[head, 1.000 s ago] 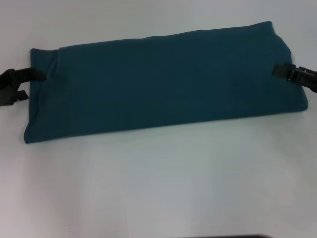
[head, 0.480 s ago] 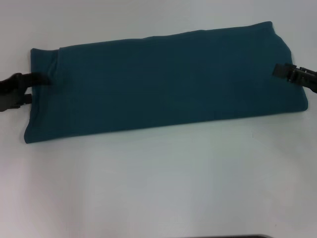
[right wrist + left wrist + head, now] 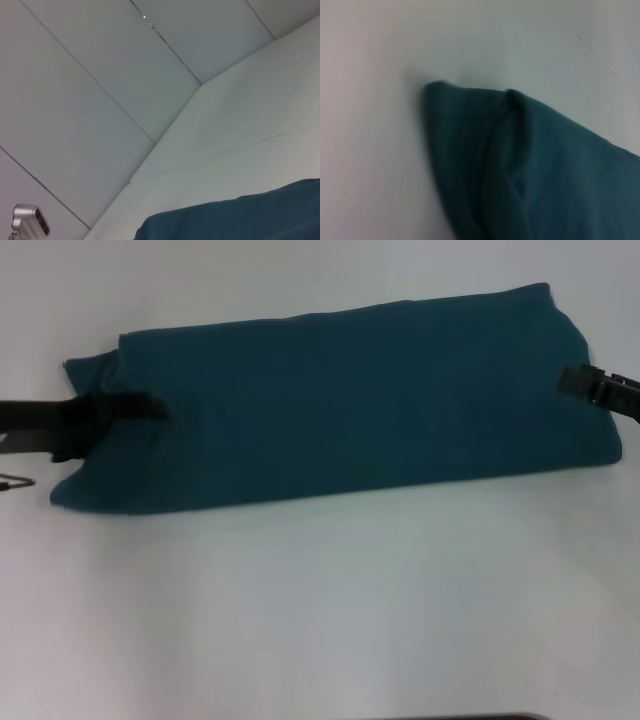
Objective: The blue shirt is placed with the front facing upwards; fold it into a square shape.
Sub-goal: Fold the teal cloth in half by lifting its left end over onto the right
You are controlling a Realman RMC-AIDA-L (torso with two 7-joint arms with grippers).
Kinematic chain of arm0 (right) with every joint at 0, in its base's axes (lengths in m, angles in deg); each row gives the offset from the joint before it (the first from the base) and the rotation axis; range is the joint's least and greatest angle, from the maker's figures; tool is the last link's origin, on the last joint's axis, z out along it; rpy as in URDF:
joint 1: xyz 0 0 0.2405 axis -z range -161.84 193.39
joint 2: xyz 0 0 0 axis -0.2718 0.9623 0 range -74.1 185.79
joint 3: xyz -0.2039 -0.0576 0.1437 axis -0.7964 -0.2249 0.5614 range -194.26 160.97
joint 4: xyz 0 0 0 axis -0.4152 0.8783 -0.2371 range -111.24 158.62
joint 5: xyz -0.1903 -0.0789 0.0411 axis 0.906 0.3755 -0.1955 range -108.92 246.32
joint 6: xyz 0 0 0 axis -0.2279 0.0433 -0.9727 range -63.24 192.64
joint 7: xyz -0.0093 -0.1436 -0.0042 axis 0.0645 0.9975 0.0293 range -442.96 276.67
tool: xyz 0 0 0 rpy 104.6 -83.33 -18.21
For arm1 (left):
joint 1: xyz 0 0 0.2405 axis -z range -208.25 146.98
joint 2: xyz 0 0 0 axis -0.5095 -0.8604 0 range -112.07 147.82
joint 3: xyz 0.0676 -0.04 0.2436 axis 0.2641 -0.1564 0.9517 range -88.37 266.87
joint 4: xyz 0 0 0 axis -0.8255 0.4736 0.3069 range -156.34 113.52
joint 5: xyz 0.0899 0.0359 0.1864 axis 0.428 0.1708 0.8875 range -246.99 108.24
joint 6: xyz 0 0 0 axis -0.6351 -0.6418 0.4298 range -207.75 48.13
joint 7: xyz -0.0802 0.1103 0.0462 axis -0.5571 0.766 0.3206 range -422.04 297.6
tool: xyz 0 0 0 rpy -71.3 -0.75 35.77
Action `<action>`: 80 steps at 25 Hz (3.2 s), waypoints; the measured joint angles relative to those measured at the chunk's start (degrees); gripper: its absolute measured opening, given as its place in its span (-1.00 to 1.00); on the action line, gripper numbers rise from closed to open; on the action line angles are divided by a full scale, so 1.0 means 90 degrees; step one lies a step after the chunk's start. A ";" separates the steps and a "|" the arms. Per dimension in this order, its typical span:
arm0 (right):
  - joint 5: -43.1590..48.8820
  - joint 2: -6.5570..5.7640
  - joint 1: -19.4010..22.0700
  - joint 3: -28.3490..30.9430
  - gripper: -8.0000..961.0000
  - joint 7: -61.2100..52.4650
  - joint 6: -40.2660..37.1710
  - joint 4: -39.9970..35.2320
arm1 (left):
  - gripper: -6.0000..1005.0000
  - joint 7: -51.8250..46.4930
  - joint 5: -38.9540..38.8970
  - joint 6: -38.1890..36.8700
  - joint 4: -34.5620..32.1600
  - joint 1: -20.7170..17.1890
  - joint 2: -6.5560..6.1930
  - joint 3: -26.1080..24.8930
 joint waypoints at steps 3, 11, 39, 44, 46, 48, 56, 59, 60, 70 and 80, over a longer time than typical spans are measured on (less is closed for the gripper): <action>-0.0009 -0.0002 0.0029 0.0059 0.88 0.0001 -0.0038 -0.0011 | 0.72 -0.0227 0.0123 -0.0215 0.0041 0.0218 -0.0061 0.0162; 0.0007 -0.0003 0.0050 0.0239 0.88 0.0010 -0.0118 0.0015 | 0.46 -0.0509 0.0698 -0.0283 0.0207 0.0539 -0.0030 0.0366; -0.0024 -0.0014 0.0103 0.0286 0.88 -0.0042 -0.0107 0.0036 | -0.82 -0.0597 0.0815 -0.0622 0.0661 0.0216 -0.0386 -0.0370; -0.0024 -0.0013 0.0086 0.0332 0.88 -0.0053 -0.0104 0.0035 | -0.82 -0.0597 0.0823 -0.0660 0.0487 0.0173 -0.0736 -0.0576; -0.0024 -0.0014 0.0091 0.0336 0.88 -0.0054 -0.0106 0.0034 | -0.82 -0.0598 0.0829 -0.0666 0.0373 0.0169 -0.0903 -0.0596; -0.0024 -0.0013 0.0100 0.0368 0.88 -0.0055 -0.0107 0.0035 | -0.82 -0.0603 0.0877 -0.0659 0.0265 0.0178 -0.1054 -0.0619; -0.0001 -0.0013 0.0106 0.0418 0.88 -0.0066 -0.0113 0.0034 | -0.82 -0.0847 0.1677 -0.0590 0.0437 0.0265 -0.1145 -0.0853; 0.0001 -0.0013 0.0107 0.0418 0.88 -0.0067 -0.0111 0.0035 | -0.82 -0.0914 0.1817 -0.0622 0.0616 0.0306 -0.1097 -0.0858; 0.0002 -0.0013 0.0107 0.0418 0.88 -0.0067 -0.0102 0.0034 | -0.82 -0.0914 0.1802 -0.0662 0.0629 0.0320 -0.1094 -0.0865; 0.0007 -0.0054 0.0119 0.0417 0.88 -0.0068 -0.0052 0.0035 | -0.82 -0.0883 0.1661 -0.1364 0.0776 0.0506 -0.1028 -0.0933; 0.0108 -0.0075 0.0109 0.0409 0.88 -0.0062 -0.0028 0.0034 | -0.82 -0.1111 0.0083 -0.2952 0.1458 0.0919 -0.0859 -0.0928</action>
